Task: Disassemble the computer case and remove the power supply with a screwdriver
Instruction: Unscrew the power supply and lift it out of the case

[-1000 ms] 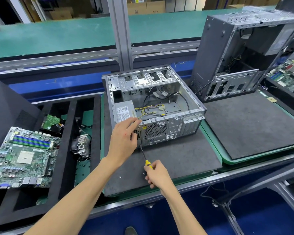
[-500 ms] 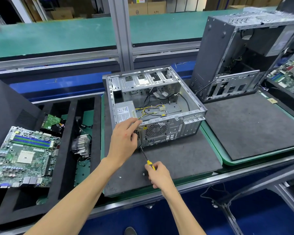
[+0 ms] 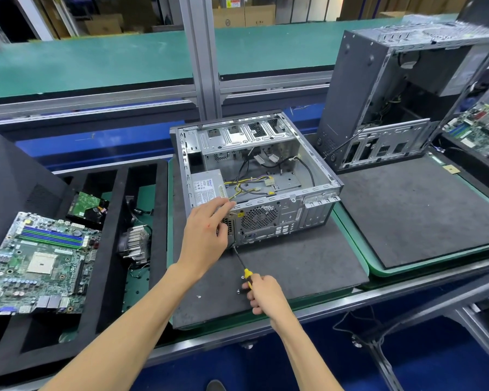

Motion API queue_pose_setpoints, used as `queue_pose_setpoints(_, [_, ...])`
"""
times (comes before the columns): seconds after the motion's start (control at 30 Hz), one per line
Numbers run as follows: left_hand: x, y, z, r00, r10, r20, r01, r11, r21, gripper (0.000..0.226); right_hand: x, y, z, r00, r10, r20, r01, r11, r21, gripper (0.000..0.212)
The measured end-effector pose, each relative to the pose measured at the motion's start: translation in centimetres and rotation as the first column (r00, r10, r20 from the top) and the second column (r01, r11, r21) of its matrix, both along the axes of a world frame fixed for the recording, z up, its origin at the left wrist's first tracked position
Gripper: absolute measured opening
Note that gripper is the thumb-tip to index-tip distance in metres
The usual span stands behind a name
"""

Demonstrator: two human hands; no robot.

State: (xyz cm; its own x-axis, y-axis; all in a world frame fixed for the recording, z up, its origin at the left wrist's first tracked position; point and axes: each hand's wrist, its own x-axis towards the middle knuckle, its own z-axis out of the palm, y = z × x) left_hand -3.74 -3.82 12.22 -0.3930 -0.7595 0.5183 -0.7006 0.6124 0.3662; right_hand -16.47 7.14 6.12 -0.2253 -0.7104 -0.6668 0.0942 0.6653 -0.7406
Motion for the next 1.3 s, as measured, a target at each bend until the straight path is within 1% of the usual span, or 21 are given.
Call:
queue_pose_setpoints(0.13, [0.0,-0.1,-0.1,1.0,-0.011,-0.008,0.01,1.0,-0.014,0.055,-0.2,0.4,0.0,0.998,0.049,-0.05,-0.052,0.997,-0.062,0.018])
queue_pose_setpoints(0.23, [0.0,0.0,0.0,1.0,-0.014,-0.025,0.013,1.0,-0.025,0.056,-0.2,0.2,0.0,0.997,0.039,-0.068,-0.044,0.997,-0.061,0.023])
queue_pose_setpoints(0.33, [0.0,0.0,0.0,0.999,-0.028,-0.017,0.027,0.999,-0.035,0.056,-0.1,0.1,-0.1,1.0,-0.001,0.001,0.001,1.0,-0.031,0.03])
queue_pose_setpoints(0.43, [0.1,0.1,0.1,0.999,-0.035,-0.016,0.035,0.999,-0.026,0.056,0.0,0.3,-0.1,1.0,0.006,-0.009,-0.006,0.998,-0.054,0.02])
queue_pose_setpoints(0.5, [0.3,0.5,0.3,0.996,-0.039,-0.08,0.037,0.999,-0.031,0.053,-0.1,0.2,-0.1,0.999,0.004,-0.034,-0.006,0.998,-0.066,0.017])
queue_pose_setpoints(0.6, [0.5,2.1,-0.1,0.972,-0.098,-0.213,0.077,0.991,-0.107,0.035,-0.5,-0.3,-0.4,0.993,0.006,-0.117,-0.012,0.999,-0.047,0.023])
queue_pose_setpoints(0.63, [0.5,2.9,-0.5,0.967,-0.111,-0.23,0.097,0.993,-0.074,0.028,-0.6,-0.4,-0.5,0.991,0.019,-0.136,-0.024,0.999,-0.032,0.028])
queue_pose_setpoints(0.67, [0.4,3.7,-1.1,0.969,-0.091,-0.231,0.099,0.995,0.027,0.023,-0.7,-0.6,-0.6,0.99,0.023,-0.136,-0.025,1.0,-0.017,0.032])
queue_pose_setpoints(0.7, [0.2,4.3,-1.7,0.979,-0.029,-0.204,0.067,0.98,0.185,0.021,-0.7,-0.7,-0.7,0.992,0.018,-0.122,-0.019,1.0,-0.008,0.034])
queue_pose_setpoints(0.73, [0.1,4.8,-2.4,0.986,0.052,-0.156,0.009,0.93,0.366,0.021,-0.7,-0.7,-0.7,0.994,0.014,-0.107,-0.015,1.0,-0.006,0.035])
queue_pose_setpoints(0.77, [-0.1,5.0,-3.2,0.983,0.136,-0.125,-0.048,0.84,0.541,0.021,-0.7,-0.7,-0.7,0.995,0.015,-0.097,-0.016,1.0,-0.009,0.035])
queue_pose_setpoints(0.8, [-0.2,5.0,-3.9,0.963,0.231,-0.139,-0.072,0.716,0.694,0.02,-0.6,-0.6,-0.6,0.996,0.023,-0.091,-0.025,1.0,-0.017,0.033])
queue_pose_setpoints(0.83, [-0.4,4.7,-4.4,0.92,0.346,-0.183,-0.052,0.572,0.819,0.018,-0.6,-0.5,-0.5,0.996,0.034,-0.088,-0.037,0.999,-0.031,0.03])
queue_pose_setpoints(0.87, [-0.6,4.4,-4.8,0.854,0.469,-0.227,0.009,0.423,0.906,0.015,-0.6,-0.3,-0.5,0.996,0.044,-0.082,-0.048,0.998,-0.047,0.024])
queue_pose_setpoints(0.9, [-0.9,4.1,-4.9,0.775,0.58,-0.253,0.093,0.291,0.952,0.014,-0.6,-0.1,-0.5,0.996,0.043,-0.072,-0.047,0.997,-0.06,0.019])
queue_pose_setpoints(0.93, [-1.1,3.7,-5.0,0.699,0.668,-0.256,0.167,0.196,0.966,0.013,-0.6,0.0,-0.4,0.997,0.034,-0.063,-0.038,0.997,-0.064,0.017])
queue_pose_setpoints(0.97, [-1.4,3.3,-5.1,0.64,0.727,-0.249,0.212,0.144,0.967,0.013,-0.6,0.1,-0.5,0.998,0.023,-0.063,-0.026,0.998,-0.06,0.018])
queue_pose_setpoints(1.0, [-1.5,3.0,-5.4,0.597,0.765,-0.242,0.232,0.124,0.965,0.013,-0.5,0.2,-0.5,0.997,0.018,-0.072,-0.022,0.998,-0.053,0.02])
queue_pose_setpoints(1.07, [-1.9,2.4,-5.7,0.535,0.811,-0.238,0.237,0.126,0.963,0.01,-0.4,0.1,-0.7,0.997,0.017,-0.076,-0.02,0.999,-0.04,0.023])
queue_pose_setpoints(1.17, [-2.4,2.0,-5.7,0.437,0.867,-0.238,0.276,0.123,0.953,0.008,-0.4,-0.1,-0.8,1.0,0.003,-0.021,-0.004,1.0,-0.026,0.032])
queue_pose_setpoints(1.3, [-3.2,1.5,-5.6,0.344,0.903,-0.259,0.338,0.138,0.931,0.014,-0.6,0.0,-0.7,0.999,0.036,-0.036,-0.038,0.998,-0.045,0.032])
